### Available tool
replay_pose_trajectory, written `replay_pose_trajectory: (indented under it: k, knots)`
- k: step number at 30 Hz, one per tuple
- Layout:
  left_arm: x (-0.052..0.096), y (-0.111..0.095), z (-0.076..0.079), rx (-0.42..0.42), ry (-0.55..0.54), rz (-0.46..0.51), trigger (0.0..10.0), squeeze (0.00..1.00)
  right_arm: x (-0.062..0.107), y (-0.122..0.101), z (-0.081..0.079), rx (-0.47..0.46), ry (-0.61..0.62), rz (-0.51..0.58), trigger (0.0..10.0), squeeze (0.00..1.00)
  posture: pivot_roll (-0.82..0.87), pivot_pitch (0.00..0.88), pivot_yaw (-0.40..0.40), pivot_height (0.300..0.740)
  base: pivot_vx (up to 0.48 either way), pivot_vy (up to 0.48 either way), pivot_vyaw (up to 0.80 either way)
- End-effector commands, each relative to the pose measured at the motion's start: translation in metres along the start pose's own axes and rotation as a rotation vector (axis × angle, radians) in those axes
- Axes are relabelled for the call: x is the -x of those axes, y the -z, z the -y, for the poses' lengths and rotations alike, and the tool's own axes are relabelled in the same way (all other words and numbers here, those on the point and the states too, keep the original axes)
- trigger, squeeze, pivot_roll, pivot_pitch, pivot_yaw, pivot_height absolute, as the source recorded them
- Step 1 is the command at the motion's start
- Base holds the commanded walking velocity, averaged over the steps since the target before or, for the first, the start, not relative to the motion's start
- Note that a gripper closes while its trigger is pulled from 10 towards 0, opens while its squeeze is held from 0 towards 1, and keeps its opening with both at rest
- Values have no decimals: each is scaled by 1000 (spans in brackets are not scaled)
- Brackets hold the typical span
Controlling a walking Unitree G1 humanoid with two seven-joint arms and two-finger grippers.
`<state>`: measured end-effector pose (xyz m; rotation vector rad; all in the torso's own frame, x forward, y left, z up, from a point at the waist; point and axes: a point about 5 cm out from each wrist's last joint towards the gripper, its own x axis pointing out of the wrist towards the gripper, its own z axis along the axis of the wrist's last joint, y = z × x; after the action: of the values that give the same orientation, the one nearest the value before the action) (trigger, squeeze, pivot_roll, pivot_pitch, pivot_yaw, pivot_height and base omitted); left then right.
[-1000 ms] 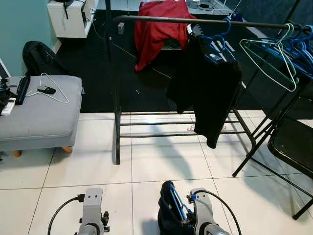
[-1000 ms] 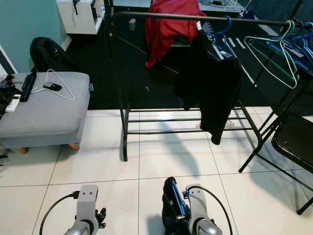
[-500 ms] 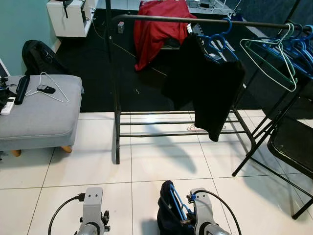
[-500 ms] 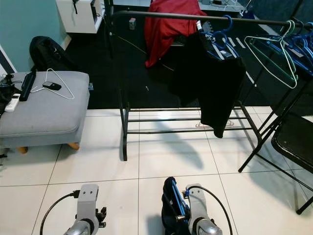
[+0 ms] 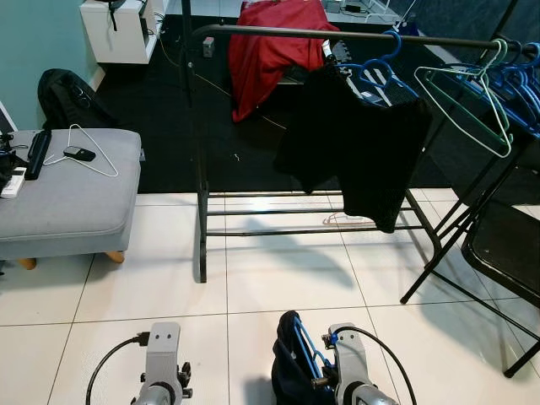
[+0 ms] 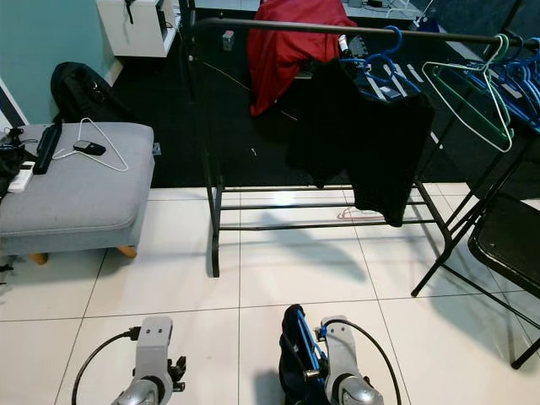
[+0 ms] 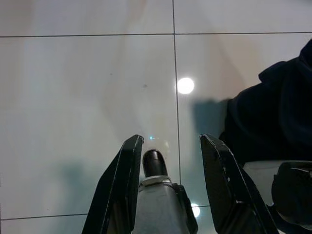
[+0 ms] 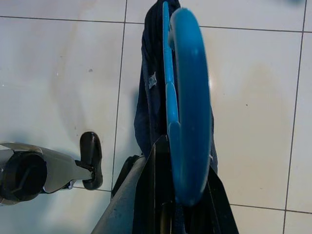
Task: Hang hanger
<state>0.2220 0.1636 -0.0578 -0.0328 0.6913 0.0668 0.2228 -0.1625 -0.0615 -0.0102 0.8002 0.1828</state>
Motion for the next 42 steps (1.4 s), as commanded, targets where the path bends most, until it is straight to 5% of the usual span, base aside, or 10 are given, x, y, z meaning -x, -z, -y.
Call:
replay_pose_trajectory:
  k: [1, 27, 42]
  knots:
    - [3, 10, 5, -2, 21, -28, 10000, 0, 0, 3, 0, -24, -7, -14, 10000, 0, -112, 148, -65, 740, 0, 0, 0]
    - [3, 12, 1, -5, 32, -57, 10000, 0, 0, 4, -3, -44, -36, -34, 10000, 0, -108, 147, -60, 740, 0, 0, 0]
    - [1, 8, 18, -57, 101, -53, 10000, 27, -1, -2, 1, 28, -41, -48, 10000, 0, -118, 143, -71, 740, 0, 0, 0]
